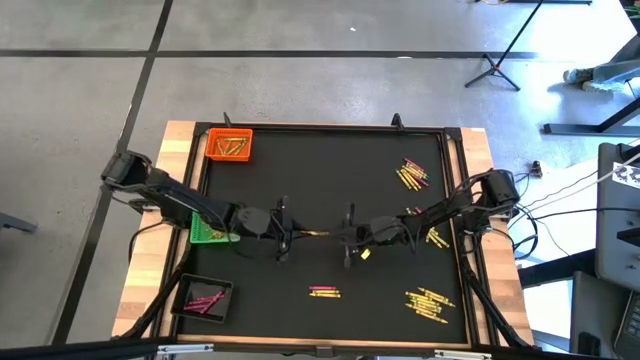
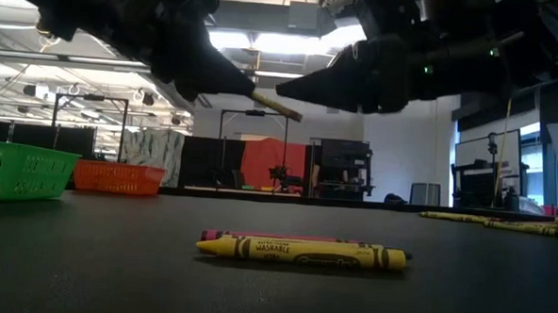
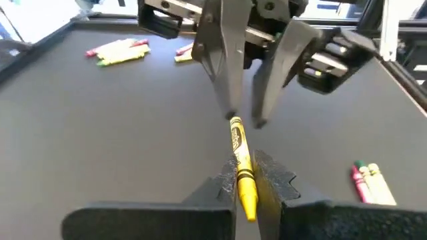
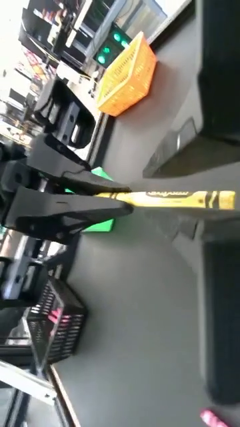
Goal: Sort crayons
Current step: Put the yellow crayon into the green bin
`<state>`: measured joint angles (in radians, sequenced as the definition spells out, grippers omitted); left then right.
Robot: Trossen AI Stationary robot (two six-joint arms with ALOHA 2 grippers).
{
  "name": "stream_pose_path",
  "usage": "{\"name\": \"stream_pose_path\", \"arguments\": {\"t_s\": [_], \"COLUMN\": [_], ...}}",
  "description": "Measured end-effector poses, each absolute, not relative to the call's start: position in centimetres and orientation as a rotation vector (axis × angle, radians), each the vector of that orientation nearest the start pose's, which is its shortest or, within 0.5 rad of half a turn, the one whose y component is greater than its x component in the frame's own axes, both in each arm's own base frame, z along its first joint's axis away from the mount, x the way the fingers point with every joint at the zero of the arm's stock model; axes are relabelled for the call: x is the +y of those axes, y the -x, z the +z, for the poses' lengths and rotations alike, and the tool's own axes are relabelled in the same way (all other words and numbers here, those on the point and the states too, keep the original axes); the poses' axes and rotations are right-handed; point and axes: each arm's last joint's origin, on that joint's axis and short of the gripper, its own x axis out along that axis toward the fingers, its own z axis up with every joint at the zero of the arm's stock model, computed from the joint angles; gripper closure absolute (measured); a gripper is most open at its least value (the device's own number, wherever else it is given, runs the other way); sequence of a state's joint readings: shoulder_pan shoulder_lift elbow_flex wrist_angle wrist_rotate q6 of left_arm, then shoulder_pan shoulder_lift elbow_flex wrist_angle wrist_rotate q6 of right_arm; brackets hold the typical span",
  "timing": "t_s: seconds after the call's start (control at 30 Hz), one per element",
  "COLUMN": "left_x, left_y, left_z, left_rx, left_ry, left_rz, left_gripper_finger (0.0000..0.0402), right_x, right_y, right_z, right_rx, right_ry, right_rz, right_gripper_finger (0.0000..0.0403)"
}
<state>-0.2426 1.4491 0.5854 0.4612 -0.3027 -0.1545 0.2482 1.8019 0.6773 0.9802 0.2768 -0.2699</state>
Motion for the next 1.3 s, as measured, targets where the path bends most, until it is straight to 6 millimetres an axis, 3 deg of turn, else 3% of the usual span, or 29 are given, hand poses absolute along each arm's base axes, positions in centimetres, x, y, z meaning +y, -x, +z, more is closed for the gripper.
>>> {"name": "stream_pose_path", "arguments": {"t_s": [0.17,0.3,0.53,0.83,1.07,1.3], "left_x": [-4.7,-4.1,-3.4,-2.4,-3.0,-2.9], "left_y": [-26.3,-25.0,-21.6,-14.7,-11.7,-9.5], "left_z": [18.9,19.2,22.0,23.1,23.1,23.9], "left_rx": [0.439,0.529,0.578,0.889,1.064,1.010], "left_ry": [0.008,-0.006,0.039,0.322,0.467,0.461], "left_rz": [0.179,0.217,0.233,0.345,0.258,0.235], "left_gripper_finger": [0.0391,0.0391,0.0391,0.0391,0.0391,0.0391], "right_x": [7.4,7.2,6.9,5.2,5.2,5.2], "right_y": [-32.3,-31.7,-29.3,-26.5,-26.4,-26.4], "right_z": [16.1,16.7,17.2,14.1,14.1,14.0], "right_rx": [0.157,0.235,0.212,0.277,0.275,0.278], "right_ry": [0.327,0.372,0.283,0.161,0.144,0.098], "right_rz": [-0.006,0.018,0.167,0.108,0.099,0.076], "right_gripper_finger": [0.0261,0.0237,0.0233,0.0233,0.0233,0.0233]}}
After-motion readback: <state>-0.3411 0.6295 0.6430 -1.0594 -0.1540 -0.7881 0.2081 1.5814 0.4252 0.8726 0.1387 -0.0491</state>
